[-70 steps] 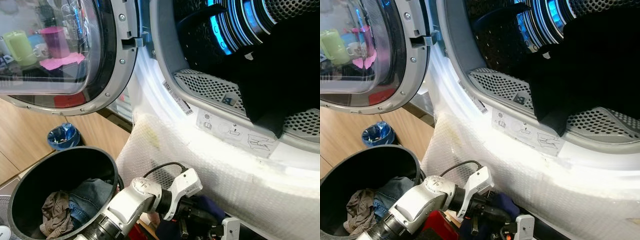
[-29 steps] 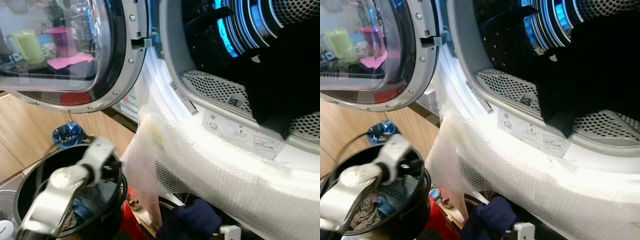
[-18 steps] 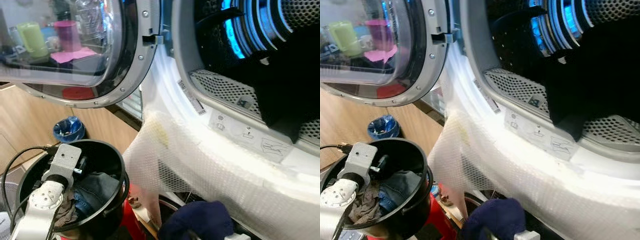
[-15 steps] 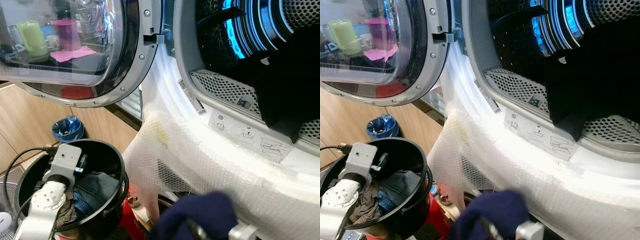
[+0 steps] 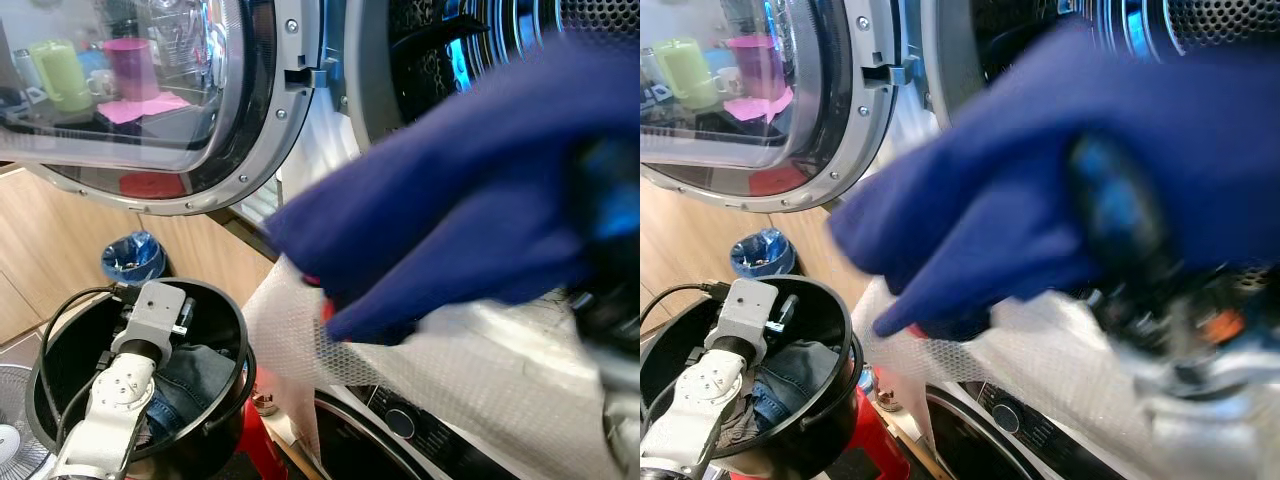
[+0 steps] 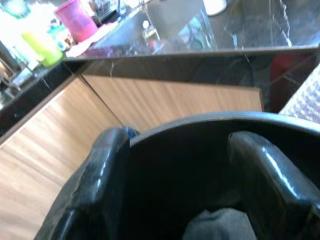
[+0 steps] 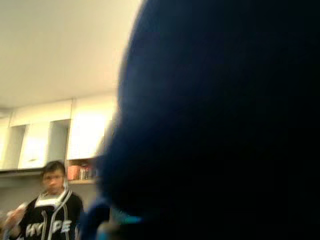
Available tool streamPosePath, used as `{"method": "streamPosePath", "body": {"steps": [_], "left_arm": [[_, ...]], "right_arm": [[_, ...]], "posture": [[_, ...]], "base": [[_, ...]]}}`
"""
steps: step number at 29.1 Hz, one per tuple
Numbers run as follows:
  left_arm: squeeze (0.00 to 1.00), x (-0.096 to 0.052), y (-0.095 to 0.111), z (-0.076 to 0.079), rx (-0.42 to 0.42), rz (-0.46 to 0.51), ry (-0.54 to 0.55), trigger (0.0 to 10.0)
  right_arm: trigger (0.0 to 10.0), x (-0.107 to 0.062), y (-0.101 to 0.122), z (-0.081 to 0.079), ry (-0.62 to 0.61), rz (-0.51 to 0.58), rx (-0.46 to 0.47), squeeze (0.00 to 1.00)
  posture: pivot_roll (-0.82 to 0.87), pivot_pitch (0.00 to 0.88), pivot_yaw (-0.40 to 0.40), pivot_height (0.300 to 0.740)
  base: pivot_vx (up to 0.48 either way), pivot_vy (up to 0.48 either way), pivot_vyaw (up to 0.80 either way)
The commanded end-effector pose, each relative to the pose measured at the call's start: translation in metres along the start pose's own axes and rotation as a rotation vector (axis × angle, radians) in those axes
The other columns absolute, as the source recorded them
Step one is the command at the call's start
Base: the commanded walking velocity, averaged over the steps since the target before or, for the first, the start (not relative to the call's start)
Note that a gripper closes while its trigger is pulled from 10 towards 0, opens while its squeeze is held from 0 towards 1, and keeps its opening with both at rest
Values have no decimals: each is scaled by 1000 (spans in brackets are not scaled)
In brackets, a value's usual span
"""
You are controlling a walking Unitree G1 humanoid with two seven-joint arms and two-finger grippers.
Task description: Clothes washing
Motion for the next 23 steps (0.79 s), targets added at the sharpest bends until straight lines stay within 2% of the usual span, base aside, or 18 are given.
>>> {"method": "streamPosePath", "body": {"steps": [1, 4, 6, 7, 10, 11, 12, 13, 14, 15, 17, 18, 19, 20, 21, 23], "left_arm": [[0, 1, -1, 4, 6, 3, -2, 10000], [0, 2, -2, 8, 1, 0, -7, 10000], [0, 3, -2, 11, -3, 0, -13, 10000], [0, 4, -2, 13, -4, 0, -15, 10000], [0, 4, -4, 17, -15, -2, -17, 10000], [0, 4, -5, 19, -20, -7, -19, 10000], [0, 4, -6, 20, -21, -9, -19, 10000], [0, 3, -7, 21, -26, -14, -18, 10000], [0, 3, -7, 21, -26, -14, -18, 10000], [0, 3, -8, 24, -33, -16, -21, 10000], [0, 2, -8, 27, -36, -15, -26, 10000], [0, 2, -8, 27, -36, -15, -26, 10000], [0, 2, -8, 28, -38, -14, -25, 10000], [0, 2, -8, 28, -38, -14, -25, 10000], [0, 1, -8, 29, -41, -13, -24, 10000], [0, 1, -8, 28, -42, -13, -22, 10000]], "right_arm": [[0, 6, 11, 16, -26, 20, -15, 0], [0, 24, 23, 44, -59, 44, -48, 0], [0, 42, 28, 74, -100, 41, -66, 0], [0, 49, 30, 84, -111, 33, -69, 0], [0, 67, 17, 126, -182, -84, -104, 0], [0, 73, 8, 148, -239, -149, -133, 0], [0, 76, 5, 156, -255, -175, -150, 0], [0, 80, -1, 172, -306, -234, -194, 0], [0, 80, -1, 172, -306, -234, -194, 0], [0, 83, -2, 196, -420, -276, -236, 0], [0, 79, 10, 227, -665, -311, -299, 0], [0, 79, 10, 227, -665, -311, -299, 0], [0, 69, 25, 243, -831, -328, -376, 0], [0, 69, 25, 243, -831, -328, -376, 0], [0, 54, 50, 255, -1002, -299, -465, 0], [0, 35, 81, 262, -1186, -281, -607, 0]], "posture": [[133, 76, -36, 740], [122, 70, -38, 740], [120, 66, -43, 740], [120, 62, -47, 740], [126, 52, -59, 740], [127, 50, -61, 740], [127, 50, -61, 740], [130, 45, -64, 740], [130, 45, -64, 740], [131, 45, -67, 740], [129, 42, -69, 740], [129, 42, -69, 740], [133, 40, -74, 740], [133, 40, -74, 740], [137, 38, -83, 740], [140, 36, -86, 740]], "base": [[0, 0, 0], [0, 0, 0], [0, 0, 0], [0, 0, 0], [0, 0, 0], [0, 0, 0], [0, 0, 0], [0, 0, 0], [0, 0, 0], [0, 0, 0], [0, 0, 0], [0, 0, 0], [0, 0, 0], [0, 0, 0], [0, 0, 0], [0, 0, 0]]}}
Point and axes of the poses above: a point about 5 cm out from each wrist's last joint towards the gripper, its own x axis pointing out of the wrist towards the gripper, its own y axis along the axis of the wrist's last joint, z = x × y, the point moved 4 cm from there along x, pointing out of the wrist towards the gripper, and after that the axes turned 2 degrees about -x, right-handed, at the moved point
